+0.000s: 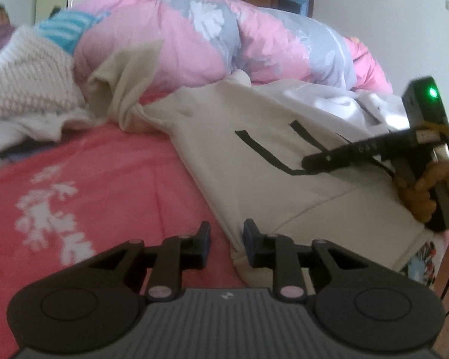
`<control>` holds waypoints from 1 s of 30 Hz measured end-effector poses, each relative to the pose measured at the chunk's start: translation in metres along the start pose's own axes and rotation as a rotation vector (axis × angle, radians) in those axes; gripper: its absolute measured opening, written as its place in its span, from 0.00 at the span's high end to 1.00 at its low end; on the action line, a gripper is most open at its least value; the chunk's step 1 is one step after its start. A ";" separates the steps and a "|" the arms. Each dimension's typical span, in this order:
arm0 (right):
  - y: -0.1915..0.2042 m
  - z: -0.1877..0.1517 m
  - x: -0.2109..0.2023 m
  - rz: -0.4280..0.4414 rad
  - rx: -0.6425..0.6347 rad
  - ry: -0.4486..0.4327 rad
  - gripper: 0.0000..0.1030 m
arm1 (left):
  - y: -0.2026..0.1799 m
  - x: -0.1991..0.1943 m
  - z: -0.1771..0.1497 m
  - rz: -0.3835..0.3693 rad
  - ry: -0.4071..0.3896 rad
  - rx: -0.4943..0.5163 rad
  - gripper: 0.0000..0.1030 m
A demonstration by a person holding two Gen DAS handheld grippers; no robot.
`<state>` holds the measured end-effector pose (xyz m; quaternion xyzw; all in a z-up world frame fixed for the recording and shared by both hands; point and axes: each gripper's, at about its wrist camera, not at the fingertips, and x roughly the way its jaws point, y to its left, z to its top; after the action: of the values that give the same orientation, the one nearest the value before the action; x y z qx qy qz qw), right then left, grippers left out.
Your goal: Fold clothes
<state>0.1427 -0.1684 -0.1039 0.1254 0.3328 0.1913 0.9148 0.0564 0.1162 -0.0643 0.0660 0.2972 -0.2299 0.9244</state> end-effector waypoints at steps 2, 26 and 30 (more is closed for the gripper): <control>-0.001 0.000 0.000 0.007 0.008 -0.002 0.90 | -0.003 -0.016 0.002 0.003 -0.028 0.008 0.76; 0.007 0.006 -0.001 -0.029 0.020 0.055 0.88 | 0.007 0.013 0.068 -0.101 0.030 -0.157 0.60; 0.025 0.014 -0.009 -0.084 -0.040 0.122 0.75 | 0.007 0.060 0.092 -0.177 0.045 -0.230 0.57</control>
<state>0.1390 -0.1512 -0.0799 0.0813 0.3891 0.1665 0.9024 0.1504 0.0755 -0.0244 -0.0618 0.3469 -0.2731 0.8951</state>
